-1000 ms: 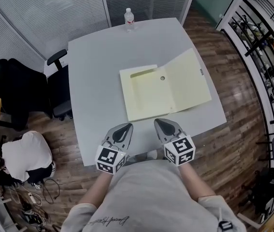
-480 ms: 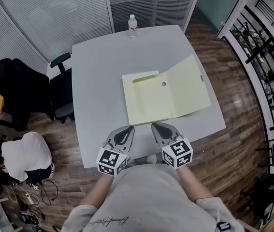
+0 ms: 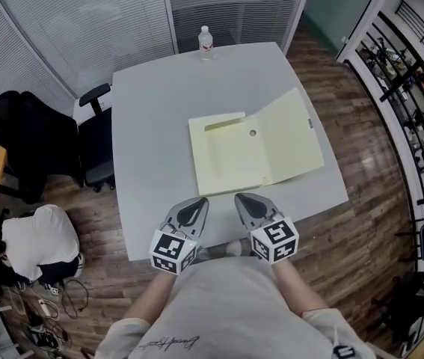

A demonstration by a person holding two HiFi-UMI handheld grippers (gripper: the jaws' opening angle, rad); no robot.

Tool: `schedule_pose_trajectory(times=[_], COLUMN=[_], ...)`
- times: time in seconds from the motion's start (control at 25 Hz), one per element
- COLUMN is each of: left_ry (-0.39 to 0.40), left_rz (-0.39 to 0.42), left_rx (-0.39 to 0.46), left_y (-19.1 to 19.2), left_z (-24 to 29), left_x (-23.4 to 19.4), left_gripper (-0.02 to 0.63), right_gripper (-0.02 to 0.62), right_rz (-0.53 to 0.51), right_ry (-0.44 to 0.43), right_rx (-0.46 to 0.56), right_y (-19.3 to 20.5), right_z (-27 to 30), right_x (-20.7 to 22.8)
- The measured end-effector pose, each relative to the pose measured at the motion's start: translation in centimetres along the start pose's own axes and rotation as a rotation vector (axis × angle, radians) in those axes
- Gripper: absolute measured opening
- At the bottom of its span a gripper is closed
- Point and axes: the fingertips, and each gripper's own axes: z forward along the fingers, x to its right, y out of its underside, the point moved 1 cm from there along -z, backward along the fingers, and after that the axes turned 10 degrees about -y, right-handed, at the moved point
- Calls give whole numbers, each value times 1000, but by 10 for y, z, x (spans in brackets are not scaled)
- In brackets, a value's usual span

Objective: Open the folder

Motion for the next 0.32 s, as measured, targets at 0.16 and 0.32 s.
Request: schedule_pose_trajectory(times=[0.16, 0.32], left_ry=[1, 0], left_rz=[-2, 1], left_rx=[2, 7], left_y=[-1, -3], left_z=[-1, -1], left_x=[3, 4], left_gripper=[8, 9], right_gripper=[23, 23], right_rz=[-10, -5], right_ry=[5, 9], right_rx=[1, 5], right_y=[0, -1], right_z=[-4, -7], right_x=[2, 5])
